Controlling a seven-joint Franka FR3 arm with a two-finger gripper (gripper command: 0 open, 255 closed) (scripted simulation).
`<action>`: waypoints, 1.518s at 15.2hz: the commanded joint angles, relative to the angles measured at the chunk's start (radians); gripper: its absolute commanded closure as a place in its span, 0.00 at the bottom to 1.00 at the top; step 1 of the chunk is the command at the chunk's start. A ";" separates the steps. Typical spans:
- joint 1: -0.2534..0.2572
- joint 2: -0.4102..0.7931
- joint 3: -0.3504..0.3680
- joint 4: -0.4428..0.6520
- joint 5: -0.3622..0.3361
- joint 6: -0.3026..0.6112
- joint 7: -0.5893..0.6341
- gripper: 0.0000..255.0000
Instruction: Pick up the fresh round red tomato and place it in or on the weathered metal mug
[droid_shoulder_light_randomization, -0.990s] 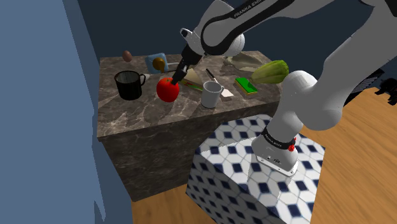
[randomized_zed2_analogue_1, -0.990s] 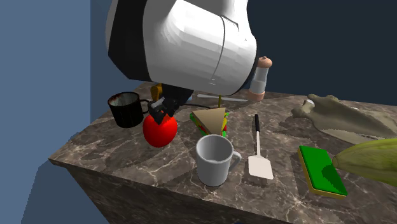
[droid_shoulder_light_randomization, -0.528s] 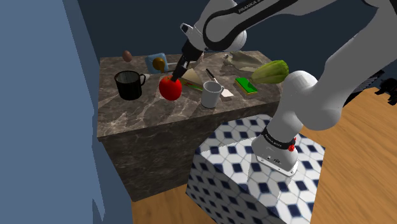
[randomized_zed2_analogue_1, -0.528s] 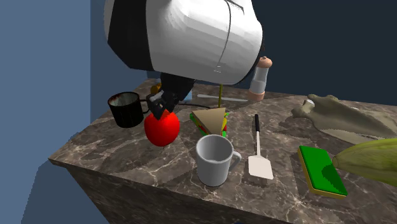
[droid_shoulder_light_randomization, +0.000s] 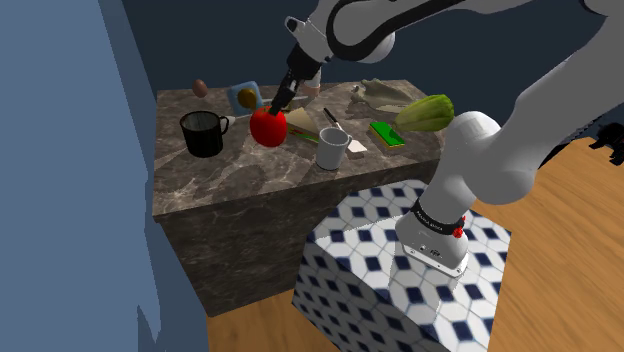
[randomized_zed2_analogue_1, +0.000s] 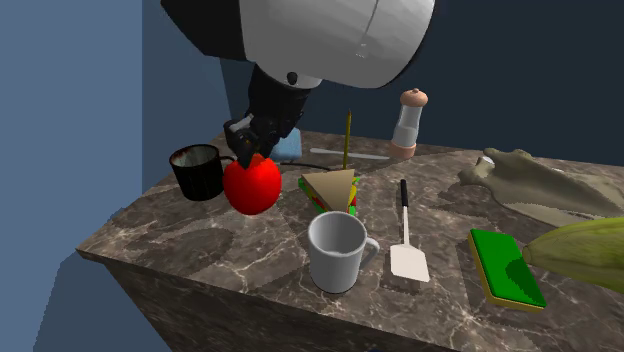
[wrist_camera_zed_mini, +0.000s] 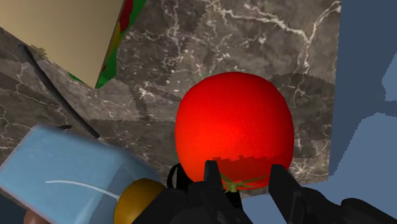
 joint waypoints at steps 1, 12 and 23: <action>-0.009 -0.014 0.009 0.015 -0.014 -0.028 0.016 1.00; -0.042 -0.077 0.041 0.112 -0.067 -0.186 0.081 1.00; -0.039 -0.031 0.057 0.287 -0.078 -0.312 0.126 1.00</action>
